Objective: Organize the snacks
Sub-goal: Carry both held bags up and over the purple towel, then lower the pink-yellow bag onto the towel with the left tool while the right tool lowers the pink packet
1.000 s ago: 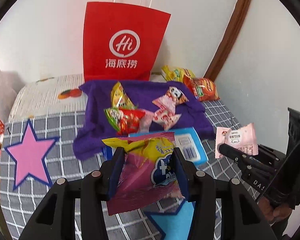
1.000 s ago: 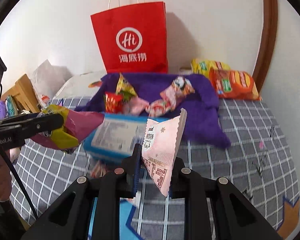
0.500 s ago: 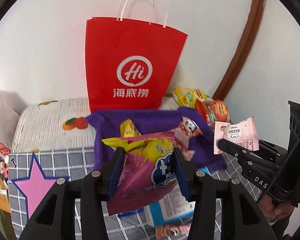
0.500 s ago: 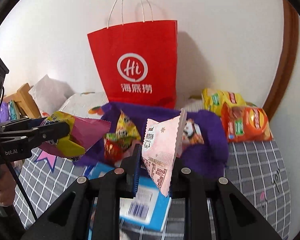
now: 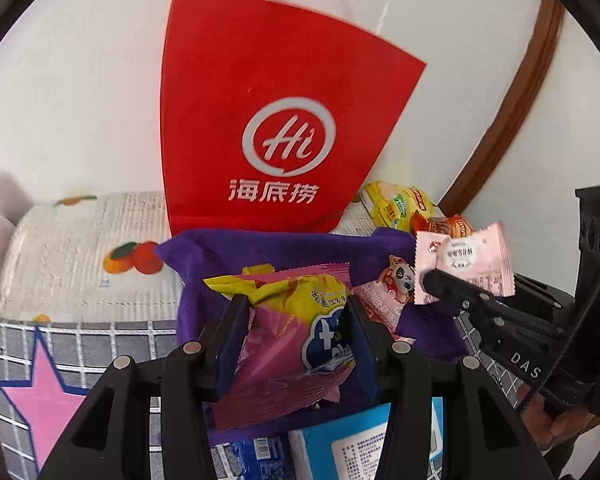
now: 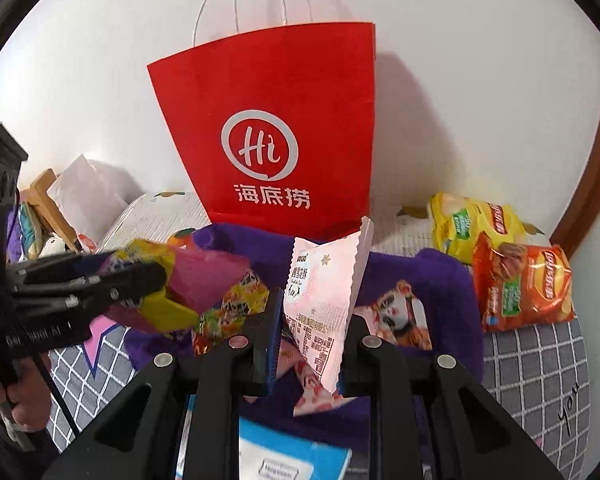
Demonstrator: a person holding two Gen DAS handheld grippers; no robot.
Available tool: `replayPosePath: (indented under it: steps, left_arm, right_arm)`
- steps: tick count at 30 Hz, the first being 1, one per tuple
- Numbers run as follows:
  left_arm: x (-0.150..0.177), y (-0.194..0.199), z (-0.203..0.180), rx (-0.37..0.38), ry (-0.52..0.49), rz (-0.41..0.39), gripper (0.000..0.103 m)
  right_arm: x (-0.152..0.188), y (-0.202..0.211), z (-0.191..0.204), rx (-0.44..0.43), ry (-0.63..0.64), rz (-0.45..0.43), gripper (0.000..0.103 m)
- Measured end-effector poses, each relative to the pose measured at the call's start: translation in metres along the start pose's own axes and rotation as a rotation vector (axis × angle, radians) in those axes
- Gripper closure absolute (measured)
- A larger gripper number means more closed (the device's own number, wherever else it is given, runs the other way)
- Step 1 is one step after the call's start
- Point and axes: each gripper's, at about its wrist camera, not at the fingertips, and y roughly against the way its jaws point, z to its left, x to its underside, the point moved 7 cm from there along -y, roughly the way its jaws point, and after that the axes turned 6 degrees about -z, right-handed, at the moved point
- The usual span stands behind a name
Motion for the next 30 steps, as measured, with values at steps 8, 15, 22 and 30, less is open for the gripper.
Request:
replayPosePath:
  steps: [8,15,22,30]
  left_arm:
    - [0.008,-0.019,0.018,-0.051,0.003,0.048,0.056]
    - [0.009,-0.022,0.025,-0.059,0.017,0.047,0.056]
    - [0.009,-0.022,0.027,-0.062,0.029,0.047,0.056]
    - [0.009,-0.023,0.028,-0.058,0.04,0.046,0.056]
  right_arm:
    - [-0.002,-0.03,0.003,0.003,0.036,0.016,0.082]
    - [0.007,-0.044,-0.01,0.003,0.011,0.044,0.082]
    - [0.008,-0.042,-0.022,0.006,-0.018,0.051,0.082]
    - [0.007,-0.039,-0.021,0.009,-0.008,0.045,0.082]
